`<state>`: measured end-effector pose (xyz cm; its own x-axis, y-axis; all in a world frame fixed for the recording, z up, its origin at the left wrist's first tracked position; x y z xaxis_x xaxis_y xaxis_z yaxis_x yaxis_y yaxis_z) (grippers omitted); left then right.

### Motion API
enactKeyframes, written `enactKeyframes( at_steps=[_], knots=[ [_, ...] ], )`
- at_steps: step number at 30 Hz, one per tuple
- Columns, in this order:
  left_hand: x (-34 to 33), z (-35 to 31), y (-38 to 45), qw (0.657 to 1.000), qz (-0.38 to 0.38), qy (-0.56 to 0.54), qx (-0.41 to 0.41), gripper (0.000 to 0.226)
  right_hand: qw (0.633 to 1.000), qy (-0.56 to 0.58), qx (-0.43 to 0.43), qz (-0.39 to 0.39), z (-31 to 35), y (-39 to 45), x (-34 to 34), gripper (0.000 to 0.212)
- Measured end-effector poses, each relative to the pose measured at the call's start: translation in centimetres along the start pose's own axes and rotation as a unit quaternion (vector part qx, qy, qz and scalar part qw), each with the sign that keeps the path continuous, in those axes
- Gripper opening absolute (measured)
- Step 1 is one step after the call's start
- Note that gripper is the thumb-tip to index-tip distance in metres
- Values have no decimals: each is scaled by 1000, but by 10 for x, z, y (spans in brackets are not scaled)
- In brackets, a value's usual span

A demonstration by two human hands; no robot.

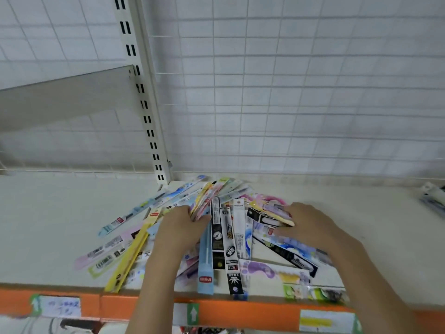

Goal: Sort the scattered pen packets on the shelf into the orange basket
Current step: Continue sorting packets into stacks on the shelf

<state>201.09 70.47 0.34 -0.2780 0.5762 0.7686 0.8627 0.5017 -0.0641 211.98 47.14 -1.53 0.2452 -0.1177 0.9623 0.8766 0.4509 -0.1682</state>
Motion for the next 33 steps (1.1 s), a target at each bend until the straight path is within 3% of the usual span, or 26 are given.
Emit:
enactKeyframes(
  at_steps=[6, 11, 16, 22, 25, 27, 30, 33],
  knots=[
    [7, 2, 2, 1000, -17, 1, 7, 40, 998, -4, -13, -66, -3, 2, 13, 29],
    [9, 4, 1, 1000, -24, 2, 6, 40, 1000, -22, -17, -10, -9, 0, 4, 23],
    [7, 8, -2, 1000, -20, 16, 8, 37, 992, -37, -18, -123, -1, -6, 25, 11],
    [-6, 6, -10, 998, 50, 7, 35, 44, 985, 85, 41, -144, 21, 0, 34, 15],
    [-16, 7, -11, 996, 63, 48, 41, 45, 980, 130, 54, -144, 30, -2, 31, 34],
    [-18, 10, -8, 996, 55, 49, 48, 41, 981, 130, 45, -136, 32, -2, 28, 41],
    [-8, 16, -5, 997, 17, 39, 67, 39, 983, 117, 49, -130, 37, -1, 25, 25],
    [4, 18, -4, 997, -19, 44, 65, 42, 984, 128, 53, -114, 45, 2, 22, 31]
  ],
)
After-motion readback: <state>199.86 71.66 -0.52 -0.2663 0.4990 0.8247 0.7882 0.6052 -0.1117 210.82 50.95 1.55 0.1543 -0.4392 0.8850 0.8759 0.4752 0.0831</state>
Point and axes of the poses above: each hand's wrist, its own y-axis towards the middle knuckle, its own x-axis out of the back of the hand, z = x × y, the point moved 8 cm from there along y, towards the middle knuckle, and after that the axes turned 2 degrees about y, right-handed, at the moved point
